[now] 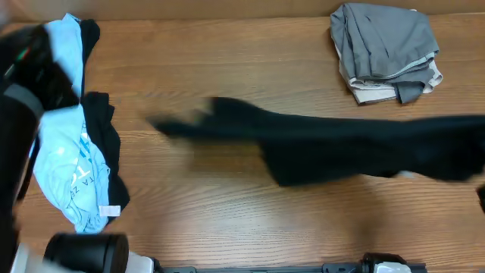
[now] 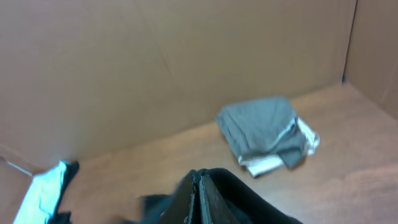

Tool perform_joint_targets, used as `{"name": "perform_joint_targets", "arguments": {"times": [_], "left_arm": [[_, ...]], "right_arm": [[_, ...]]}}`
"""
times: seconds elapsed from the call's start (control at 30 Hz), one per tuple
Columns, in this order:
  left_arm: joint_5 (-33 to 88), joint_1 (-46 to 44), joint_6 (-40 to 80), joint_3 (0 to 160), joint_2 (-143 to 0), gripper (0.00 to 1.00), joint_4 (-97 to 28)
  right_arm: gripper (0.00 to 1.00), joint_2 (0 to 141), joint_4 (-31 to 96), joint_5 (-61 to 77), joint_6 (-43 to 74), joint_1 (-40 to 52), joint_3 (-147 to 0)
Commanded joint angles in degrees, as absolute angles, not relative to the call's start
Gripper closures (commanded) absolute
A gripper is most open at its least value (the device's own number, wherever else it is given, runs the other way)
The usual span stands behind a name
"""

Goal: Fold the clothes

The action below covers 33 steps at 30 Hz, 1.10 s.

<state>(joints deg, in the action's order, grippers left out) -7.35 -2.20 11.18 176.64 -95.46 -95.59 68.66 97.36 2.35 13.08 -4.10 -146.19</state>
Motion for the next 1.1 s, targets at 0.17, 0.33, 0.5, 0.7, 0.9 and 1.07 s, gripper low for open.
{"name": "perform_joint_targets", "arguments": {"times": [0.17, 0.33, 0.5, 0.7, 0.9, 1.07], "left_arm": [[-10.85, -1.78, 10.94, 175.76, -94.61, 0.96, -96.27], [-1.21, -1.89, 8.19, 172.27, -98.67, 0.95, -96.77], [10.72, -1.93, 4.01, 167.13, -103.90, 0.86, -96.77], [26.65, -6.85, -5.58, 160.66, -114.59, 0.78, -96.57], [29.71, -18.24, -9.74, 158.47, -127.48, 0.70, -93.27], [29.41, -28.49, -11.40, 158.47, -138.15, 0.52, -87.77]], "right_arm": [[0.96, 68.49, 97.03, 1.19, 11.92, -4.58, -146.36], [0.96, 69.84, 97.01, 1.19, 11.92, -4.58, -142.06], [0.96, 71.81, 97.03, 1.21, 11.92, -4.58, -140.16], [0.96, 75.09, 97.03, 1.63, 11.94, -4.58, -140.09], [0.96, 76.58, 97.03, 1.61, 11.94, -4.58, -140.09], [0.96, 76.69, 97.03, 1.58, 11.94, -4.58, -140.09]]}}
